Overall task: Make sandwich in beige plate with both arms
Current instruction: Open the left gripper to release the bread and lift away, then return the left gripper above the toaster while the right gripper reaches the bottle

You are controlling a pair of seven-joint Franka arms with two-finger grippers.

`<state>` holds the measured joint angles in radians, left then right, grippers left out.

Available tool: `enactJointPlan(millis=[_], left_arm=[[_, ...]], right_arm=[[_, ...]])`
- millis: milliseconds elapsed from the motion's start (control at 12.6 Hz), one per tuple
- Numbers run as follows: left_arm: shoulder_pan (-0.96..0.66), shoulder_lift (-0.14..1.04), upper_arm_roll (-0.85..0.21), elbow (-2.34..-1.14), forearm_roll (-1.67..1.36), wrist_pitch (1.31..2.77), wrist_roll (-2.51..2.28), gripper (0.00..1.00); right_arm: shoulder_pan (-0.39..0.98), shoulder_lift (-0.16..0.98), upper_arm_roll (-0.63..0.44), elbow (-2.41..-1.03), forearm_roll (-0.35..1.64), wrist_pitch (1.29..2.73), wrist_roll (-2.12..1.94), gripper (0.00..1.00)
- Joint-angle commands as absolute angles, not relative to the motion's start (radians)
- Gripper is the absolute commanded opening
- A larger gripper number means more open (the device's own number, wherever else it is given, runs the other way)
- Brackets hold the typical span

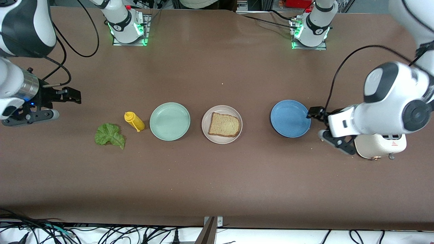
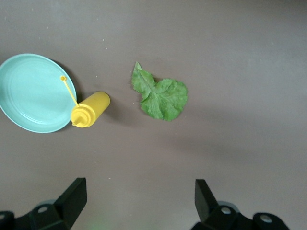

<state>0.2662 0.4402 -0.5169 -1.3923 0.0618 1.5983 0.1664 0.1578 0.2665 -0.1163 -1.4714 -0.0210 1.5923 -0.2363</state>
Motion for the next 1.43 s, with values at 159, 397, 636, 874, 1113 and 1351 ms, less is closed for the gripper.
enactJointPlan(millis=[159, 397, 636, 874, 1113, 1351], left_arm=[[0.278, 0.272, -0.483, -1.437, 0.117, 1.571, 0.055, 1.0], [0.036, 0.201, -0.223, -1.451, 0.121, 1.571, 0.018, 1.0], [-0.058, 0.121, -0.063, -1.541, 0.022, 1.636, 0.034, 1.0], [-0.069, 0.019, -0.052, -1.658, 0.006, 1.654, 0.037, 1.0], [-0.029, -0.003, -0.081, -1.681, 0.001, 1.652, 0.026, 1.0], [-0.018, -0.017, -0.109, -1.694, 0.009, 1.649, 0.023, 1.0]], right_arm=[[0.088, 0.269, -0.114, -1.653, 0.148, 1.776, -0.692, 1.0], [0.072, 0.247, -0.11, -1.787, 0.238, 1.868, -1.045, 1.0], [0.058, 0.264, -0.106, -1.828, 0.242, 1.942, -1.309, 1.0], [-0.015, 0.366, -0.1, -1.864, 0.468, 1.965, -1.638, 1.0], [-0.046, 0.446, -0.1, -1.94, 0.757, 1.982, -1.992, 1.0], [-0.055, 0.497, -0.092, -1.963, 0.899, 1.936, -2.097, 1.0]])
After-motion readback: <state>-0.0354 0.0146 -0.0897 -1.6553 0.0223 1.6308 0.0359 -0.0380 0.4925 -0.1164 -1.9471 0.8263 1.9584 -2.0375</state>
